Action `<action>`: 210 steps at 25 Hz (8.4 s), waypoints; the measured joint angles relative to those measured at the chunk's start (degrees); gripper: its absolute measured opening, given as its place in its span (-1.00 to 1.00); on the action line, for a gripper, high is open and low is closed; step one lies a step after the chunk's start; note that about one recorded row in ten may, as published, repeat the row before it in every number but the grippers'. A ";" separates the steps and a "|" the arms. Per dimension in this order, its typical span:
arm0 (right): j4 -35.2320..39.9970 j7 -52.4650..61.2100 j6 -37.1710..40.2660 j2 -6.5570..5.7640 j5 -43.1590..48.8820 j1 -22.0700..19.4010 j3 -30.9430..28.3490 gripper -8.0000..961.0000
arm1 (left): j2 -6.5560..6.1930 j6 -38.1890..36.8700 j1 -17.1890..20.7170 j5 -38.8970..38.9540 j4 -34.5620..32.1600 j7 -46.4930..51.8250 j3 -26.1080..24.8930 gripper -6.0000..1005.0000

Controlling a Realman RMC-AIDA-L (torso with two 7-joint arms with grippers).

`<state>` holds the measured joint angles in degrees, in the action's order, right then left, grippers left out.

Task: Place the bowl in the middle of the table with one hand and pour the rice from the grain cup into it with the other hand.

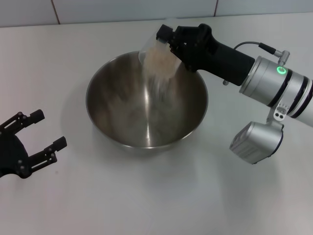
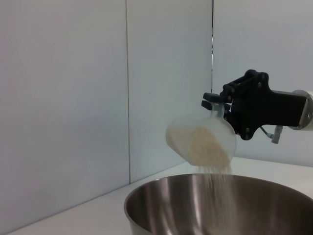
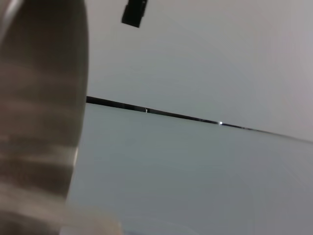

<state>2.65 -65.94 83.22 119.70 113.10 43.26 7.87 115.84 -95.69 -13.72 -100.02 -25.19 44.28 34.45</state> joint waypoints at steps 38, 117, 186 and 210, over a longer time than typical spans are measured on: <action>-4.26 -26.63 2.17 0.00 0.40 -0.98 0.12 -0.88 | -0.80 -1.52 0.66 -1.49 -0.04 0.01 0.80 0.62; -7.22 73.60 -2.47 -0.28 0.01 -14.99 -31.98 -0.74 | -0.88 -2.96 1.06 -1.49 -1.44 0.17 0.69 0.62; -12.05 74.41 -24.20 -0.28 0.81 -15.88 -30.07 -0.26 | -1.41 -4.88 1.24 -1.49 -1.44 0.34 0.27 0.62; -12.06 79.83 -0.20 -0.53 0.81 -27.28 -27.87 -0.26 | -1.50 -5.12 1.42 -1.49 -1.22 0.02 0.62 0.62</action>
<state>-9.42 13.89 83.02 119.18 113.91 15.98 -20.00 114.34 -100.81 -12.30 -101.51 -26.41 44.29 35.07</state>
